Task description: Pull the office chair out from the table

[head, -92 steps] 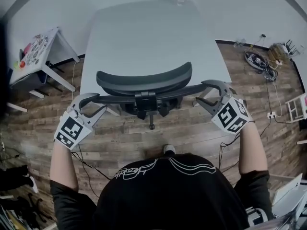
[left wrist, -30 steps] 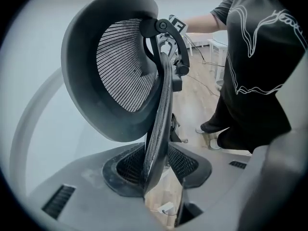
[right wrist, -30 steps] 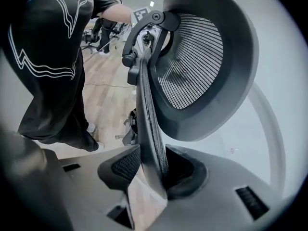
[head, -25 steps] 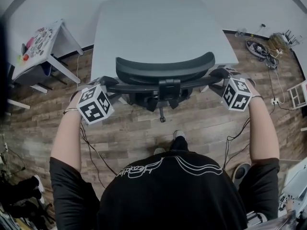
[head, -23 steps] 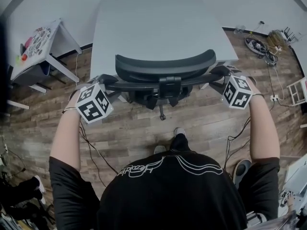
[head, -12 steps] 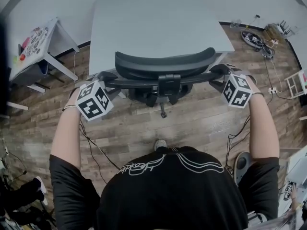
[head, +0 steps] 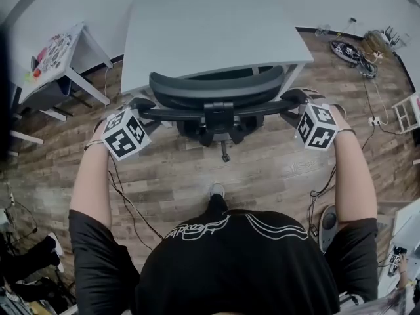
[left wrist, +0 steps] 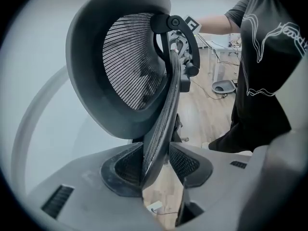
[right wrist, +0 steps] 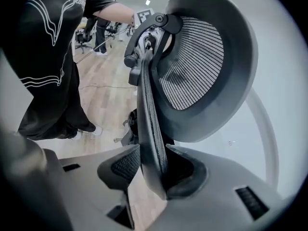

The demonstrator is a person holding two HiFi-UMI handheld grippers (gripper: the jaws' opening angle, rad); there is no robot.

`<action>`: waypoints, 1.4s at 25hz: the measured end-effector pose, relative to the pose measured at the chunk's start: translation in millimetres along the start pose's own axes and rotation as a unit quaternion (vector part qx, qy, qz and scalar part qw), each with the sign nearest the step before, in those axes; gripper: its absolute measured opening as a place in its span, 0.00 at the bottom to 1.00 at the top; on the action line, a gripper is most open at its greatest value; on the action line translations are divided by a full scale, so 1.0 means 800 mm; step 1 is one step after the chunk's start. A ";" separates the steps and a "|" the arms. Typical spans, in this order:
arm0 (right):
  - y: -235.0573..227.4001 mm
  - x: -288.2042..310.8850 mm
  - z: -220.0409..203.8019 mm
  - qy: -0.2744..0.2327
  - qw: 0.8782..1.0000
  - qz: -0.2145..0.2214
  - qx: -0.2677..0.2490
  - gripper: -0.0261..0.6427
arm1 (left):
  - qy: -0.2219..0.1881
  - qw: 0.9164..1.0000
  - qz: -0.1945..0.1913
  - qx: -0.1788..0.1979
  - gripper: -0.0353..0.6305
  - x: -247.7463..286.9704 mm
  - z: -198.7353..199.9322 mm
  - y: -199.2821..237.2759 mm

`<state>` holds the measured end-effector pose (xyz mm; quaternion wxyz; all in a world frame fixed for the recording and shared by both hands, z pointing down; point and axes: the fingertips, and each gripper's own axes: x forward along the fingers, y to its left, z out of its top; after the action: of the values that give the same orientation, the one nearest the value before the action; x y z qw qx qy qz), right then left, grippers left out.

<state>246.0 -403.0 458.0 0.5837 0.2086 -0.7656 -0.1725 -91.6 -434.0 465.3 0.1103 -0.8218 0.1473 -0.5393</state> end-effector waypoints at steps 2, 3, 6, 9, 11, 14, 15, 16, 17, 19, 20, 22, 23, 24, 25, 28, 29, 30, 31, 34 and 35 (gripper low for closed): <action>0.028 -0.010 -0.011 0.003 1.000 -0.002 -0.002 0.31 | 0.000 1.000 0.001 -0.003 0.29 0.000 0.006 -0.032; 0.039 -0.014 -0.014 0.003 1.000 -0.003 -0.002 0.31 | 0.001 1.000 0.002 -0.004 0.29 -0.002 0.008 -0.045; 0.058 -0.024 -0.013 0.000 1.000 -0.009 -0.002 0.31 | 0.006 1.000 0.013 -0.007 0.30 -0.009 0.008 -0.066; 0.072 -0.037 -0.013 -0.004 1.000 -0.013 -0.004 0.31 | 0.013 1.000 0.022 -0.017 0.31 -0.017 0.010 -0.081; 0.084 -0.046 -0.012 -0.008 1.000 -0.011 -0.006 0.31 | 0.020 0.999 0.028 -0.022 0.31 -0.022 0.011 -0.093; 0.108 -0.057 -0.008 -0.008 1.000 -0.005 -0.007 0.31 | 0.033 0.999 0.032 -0.021 0.32 -0.031 0.006 -0.115; 0.116 -0.061 -0.006 -0.006 1.000 -0.003 -0.007 0.31 | 0.035 0.999 0.034 -0.020 0.32 -0.034 0.005 -0.123; 0.125 -0.066 -0.005 -0.004 1.000 -0.002 -0.007 0.31 | 0.036 0.999 0.035 -0.019 0.32 -0.037 0.004 -0.132; 0.134 -0.070 -0.004 -0.003 1.000 -0.001 -0.008 0.31 | 0.036 0.999 0.036 -0.016 0.32 -0.039 0.003 -0.141; 0.151 -0.077 0.000 -0.008 1.000 -0.005 -0.010 0.31 | 0.036 0.999 0.037 -0.013 0.32 -0.044 -0.001 -0.159; 0.157 -0.080 0.002 -0.013 1.000 -0.010 -0.011 0.31 | 0.036 0.999 0.037 -0.011 0.32 -0.047 -0.003 -0.166; 0.163 -0.085 0.005 -0.023 0.999 -0.018 -0.013 0.31 | 0.035 0.999 0.036 -0.008 0.32 -0.053 -0.004 -0.175; 0.166 -0.089 0.005 -0.028 0.999 -0.020 -0.013 0.31 | 0.036 0.999 0.035 -0.006 0.32 -0.056 -0.003 -0.178; 0.169 -0.092 0.006 -0.031 0.999 -0.021 -0.014 0.31 | 0.036 0.999 0.034 -0.005 0.32 -0.058 -0.002 -0.181; 0.173 -0.096 0.006 -0.031 0.999 -0.022 -0.014 0.31 | 0.035 0.999 0.034 -0.004 0.32 -0.060 -0.001 -0.186; 0.187 -0.104 0.009 -0.027 0.999 -0.022 -0.016 0.31 | 0.033 0.999 0.037 -0.004 0.32 -0.067 -0.003 -0.200; 0.193 -0.107 0.010 -0.025 0.999 -0.023 -0.016 0.31 | 0.033 0.999 0.037 -0.004 0.32 -0.070 -0.005 -0.206; 0.199 -0.109 0.011 -0.024 0.999 -0.024 -0.015 0.31 | 0.034 0.999 0.038 -0.003 0.32 -0.072 -0.006 -0.212; 0.204 -0.112 0.013 -0.023 0.999 -0.026 -0.013 0.31 | 0.035 0.999 0.040 -0.001 0.32 -0.075 -0.007 -0.217; 0.216 -0.118 0.016 -0.019 0.999 -0.027 -0.006 0.31 | 0.027 0.999 0.044 0.006 0.32 -0.081 -0.009 -0.227; 0.221 -0.121 0.018 -0.017 0.999 -0.027 -0.004 0.31 | 0.021 0.999 0.044 0.007 0.32 -0.083 -0.010 -0.232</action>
<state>234.0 -201.9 464.6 0.5666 0.2242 -0.7686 -0.1946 -101.3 -237.3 474.7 0.1363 -0.8023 0.1816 -0.5521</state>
